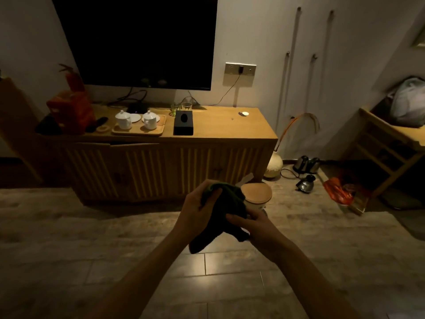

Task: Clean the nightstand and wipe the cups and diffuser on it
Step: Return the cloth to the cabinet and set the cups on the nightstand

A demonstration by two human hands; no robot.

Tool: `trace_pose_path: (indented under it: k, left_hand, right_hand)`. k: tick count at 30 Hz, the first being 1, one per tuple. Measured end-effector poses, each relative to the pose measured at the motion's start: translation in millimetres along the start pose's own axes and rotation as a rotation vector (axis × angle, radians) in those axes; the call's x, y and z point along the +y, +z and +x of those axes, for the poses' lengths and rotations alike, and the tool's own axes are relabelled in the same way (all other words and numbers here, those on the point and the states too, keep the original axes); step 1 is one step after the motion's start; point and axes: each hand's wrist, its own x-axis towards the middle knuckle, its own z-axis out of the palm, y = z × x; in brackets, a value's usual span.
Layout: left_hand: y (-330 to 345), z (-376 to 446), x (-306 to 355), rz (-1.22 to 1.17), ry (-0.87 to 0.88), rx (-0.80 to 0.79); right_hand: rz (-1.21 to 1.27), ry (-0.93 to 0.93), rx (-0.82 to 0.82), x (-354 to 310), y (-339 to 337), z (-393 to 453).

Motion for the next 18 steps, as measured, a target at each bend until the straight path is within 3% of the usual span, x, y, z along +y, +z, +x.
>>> trace_pose_path:
  k: [4,11,18]
  left_hand:
    - [-21.6,79.6,-42.7,0.060,-0.006,-0.023]
    - [-41.7,225.7,-135.0,0.089,-0.070,-0.019]
    - [-55.2,380.9,-213.1,-0.009,-0.209,-0.106]
  right_hand:
    - [-0.039,-0.089,0.028,-28.6,-19.7,75.1]
    - [-0.356,-0.374,0.071,-68.5,-62.9,233.6]
    - [-0.557,-0.338,0.053,-117.5,-139.0,403.9]
